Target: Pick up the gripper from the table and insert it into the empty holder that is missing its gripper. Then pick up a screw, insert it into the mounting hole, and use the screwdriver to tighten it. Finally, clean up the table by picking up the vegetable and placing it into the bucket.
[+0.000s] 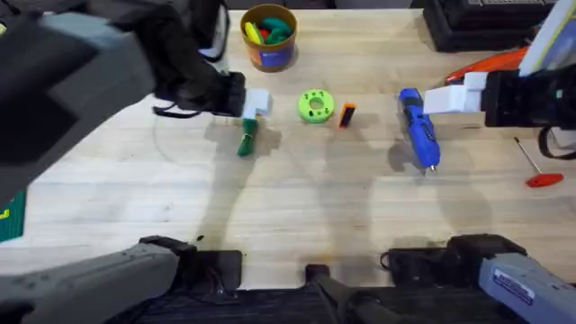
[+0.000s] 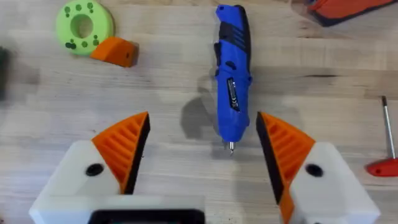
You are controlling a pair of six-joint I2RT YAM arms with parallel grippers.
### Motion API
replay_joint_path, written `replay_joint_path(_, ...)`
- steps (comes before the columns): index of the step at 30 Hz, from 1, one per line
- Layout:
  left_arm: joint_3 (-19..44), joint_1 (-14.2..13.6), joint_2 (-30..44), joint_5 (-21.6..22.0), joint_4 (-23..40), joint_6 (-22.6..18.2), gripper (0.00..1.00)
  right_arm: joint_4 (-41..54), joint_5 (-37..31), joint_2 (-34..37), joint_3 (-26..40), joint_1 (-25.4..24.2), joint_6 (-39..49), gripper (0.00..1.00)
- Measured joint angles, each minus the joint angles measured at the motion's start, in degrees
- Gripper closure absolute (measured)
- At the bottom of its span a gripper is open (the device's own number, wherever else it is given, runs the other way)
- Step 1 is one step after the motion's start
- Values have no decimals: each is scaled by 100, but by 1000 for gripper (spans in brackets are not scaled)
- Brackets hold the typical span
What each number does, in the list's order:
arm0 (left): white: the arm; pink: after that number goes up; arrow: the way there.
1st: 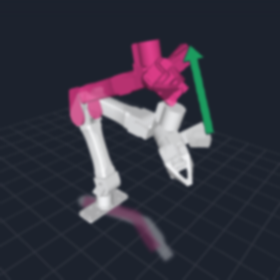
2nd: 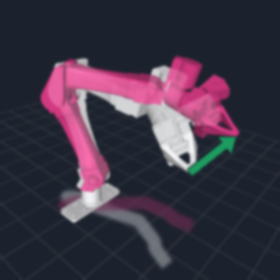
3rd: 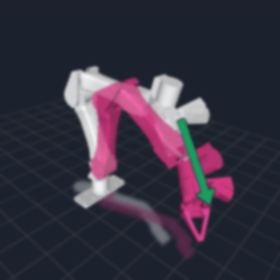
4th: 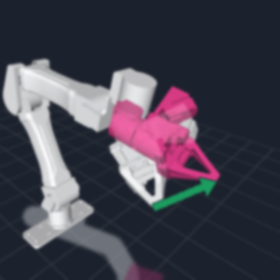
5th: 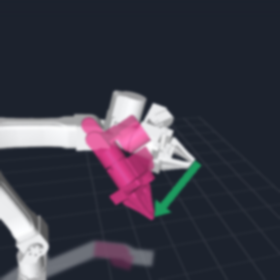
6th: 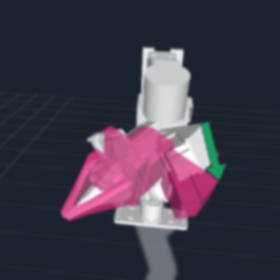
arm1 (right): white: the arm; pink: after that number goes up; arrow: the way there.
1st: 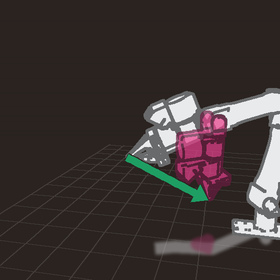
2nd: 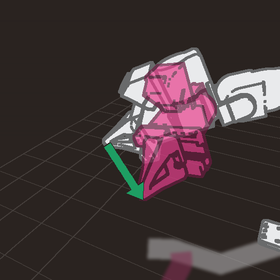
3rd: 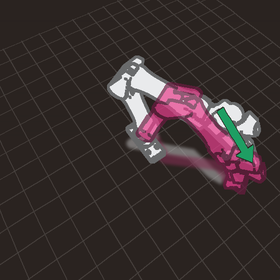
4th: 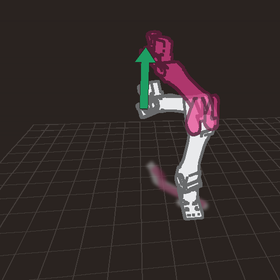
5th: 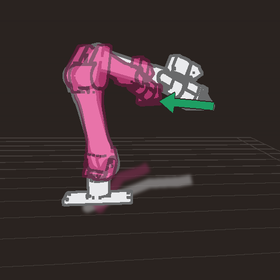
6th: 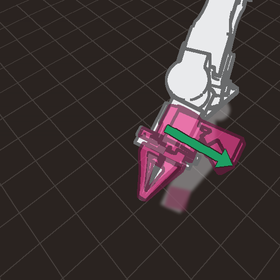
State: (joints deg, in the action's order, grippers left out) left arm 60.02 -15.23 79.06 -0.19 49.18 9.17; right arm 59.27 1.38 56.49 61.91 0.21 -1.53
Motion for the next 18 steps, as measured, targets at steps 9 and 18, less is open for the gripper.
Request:
replay_joint_path(9, 204, -378, 1031, 0, -7, 166, 15, -2, -1, 0, 0, 0, -1, 10)
replay_joint_path(18, 204, -134, 1615, -12, 57, -12, 15, -4, -1, 0, 0, 0, -1, 10)
